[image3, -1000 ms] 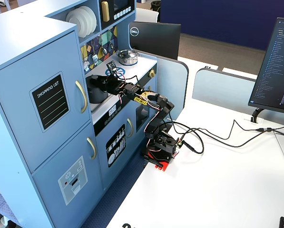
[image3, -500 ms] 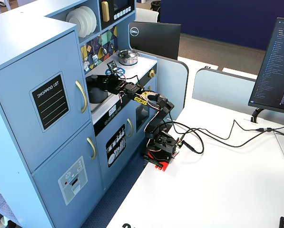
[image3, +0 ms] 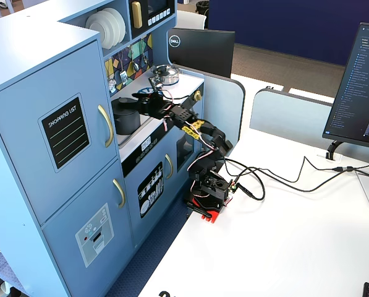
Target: Pick up the lid from the counter and put it on the gray recipient
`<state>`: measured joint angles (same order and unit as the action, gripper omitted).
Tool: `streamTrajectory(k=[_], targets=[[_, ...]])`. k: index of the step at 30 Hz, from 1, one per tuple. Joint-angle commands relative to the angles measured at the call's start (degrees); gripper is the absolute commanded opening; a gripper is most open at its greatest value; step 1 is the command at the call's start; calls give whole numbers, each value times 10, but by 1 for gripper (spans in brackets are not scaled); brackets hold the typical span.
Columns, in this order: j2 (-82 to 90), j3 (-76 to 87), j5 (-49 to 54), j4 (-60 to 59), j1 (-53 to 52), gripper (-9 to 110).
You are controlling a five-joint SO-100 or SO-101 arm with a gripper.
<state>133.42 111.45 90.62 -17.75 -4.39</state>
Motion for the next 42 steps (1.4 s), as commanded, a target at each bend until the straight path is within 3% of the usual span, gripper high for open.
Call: streamTrajectory(k=[1,4,9,16,22,27,33,42], targets=[[159,-14,-3,-169,42,14],[258,21,39,-310,62,0],[397,187,49,-393,31,0],[463,425,43,-383,17,0],[468,563,-63,-367,36,0],[477,579,-148,-465,52,0],[486,605,-111,-618,56,0],[487,605,-52,-697,48,2]])
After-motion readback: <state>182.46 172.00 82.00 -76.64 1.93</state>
